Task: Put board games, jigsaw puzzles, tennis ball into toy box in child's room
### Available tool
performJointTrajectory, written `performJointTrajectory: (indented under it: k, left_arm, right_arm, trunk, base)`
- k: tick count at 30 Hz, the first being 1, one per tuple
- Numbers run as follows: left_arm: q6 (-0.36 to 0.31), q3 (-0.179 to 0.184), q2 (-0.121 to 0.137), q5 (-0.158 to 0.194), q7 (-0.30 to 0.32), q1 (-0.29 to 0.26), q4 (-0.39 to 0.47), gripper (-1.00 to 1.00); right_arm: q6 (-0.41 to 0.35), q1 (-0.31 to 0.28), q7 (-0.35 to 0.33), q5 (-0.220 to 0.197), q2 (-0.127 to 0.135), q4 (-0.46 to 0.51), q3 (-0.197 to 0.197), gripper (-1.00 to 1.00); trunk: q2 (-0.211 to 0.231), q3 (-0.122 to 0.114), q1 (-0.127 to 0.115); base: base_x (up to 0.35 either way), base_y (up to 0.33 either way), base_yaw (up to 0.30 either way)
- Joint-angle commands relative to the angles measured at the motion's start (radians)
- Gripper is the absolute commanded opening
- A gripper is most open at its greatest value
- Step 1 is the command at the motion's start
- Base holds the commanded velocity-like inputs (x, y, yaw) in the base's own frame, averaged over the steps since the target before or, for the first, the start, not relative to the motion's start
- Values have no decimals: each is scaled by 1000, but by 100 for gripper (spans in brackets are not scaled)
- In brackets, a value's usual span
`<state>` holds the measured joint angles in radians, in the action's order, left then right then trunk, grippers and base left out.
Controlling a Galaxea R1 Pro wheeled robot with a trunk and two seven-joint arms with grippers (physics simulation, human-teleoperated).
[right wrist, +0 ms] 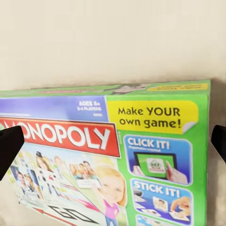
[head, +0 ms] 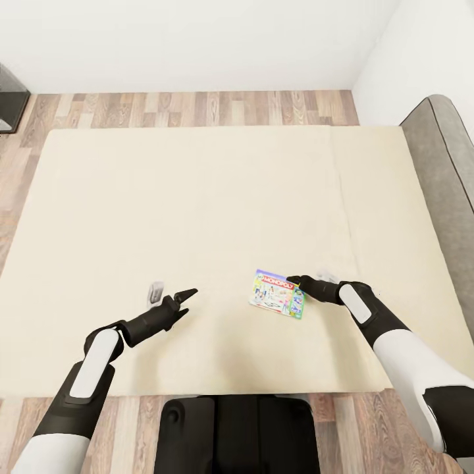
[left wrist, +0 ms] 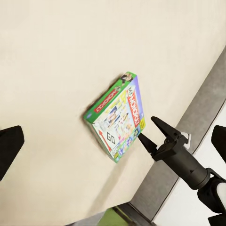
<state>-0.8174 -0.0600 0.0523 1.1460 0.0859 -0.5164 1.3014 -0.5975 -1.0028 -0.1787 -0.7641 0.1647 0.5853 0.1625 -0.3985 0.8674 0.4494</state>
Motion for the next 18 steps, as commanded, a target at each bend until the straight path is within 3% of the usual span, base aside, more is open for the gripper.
performJointTrajectory:
  k: [1, 8, 18]
  left_arm:
    - [-5, -1, 0, -4, 6, -1, -1, 100]
    - [-5, -2, 0, -3, 5, 0, -1, 100]
    - [-5, -1, 0, -2, 5, 1, 0, 100]
  right_arm:
    - [-2, 0, -2, 0, 1, 1, 3, 100]
    - [-2, 0, -2, 0, 1, 1, 4, 100]
    - [-2, 0, -2, 0, 1, 1, 3, 100]
  trunk:
    - [-2, 1, 1]
    - [-2, 1, 1]
    - [-2, 1, 1]
  base:
    - [0, 280, 0]
    - [0, 224, 0]
    - [0, 67, 0]
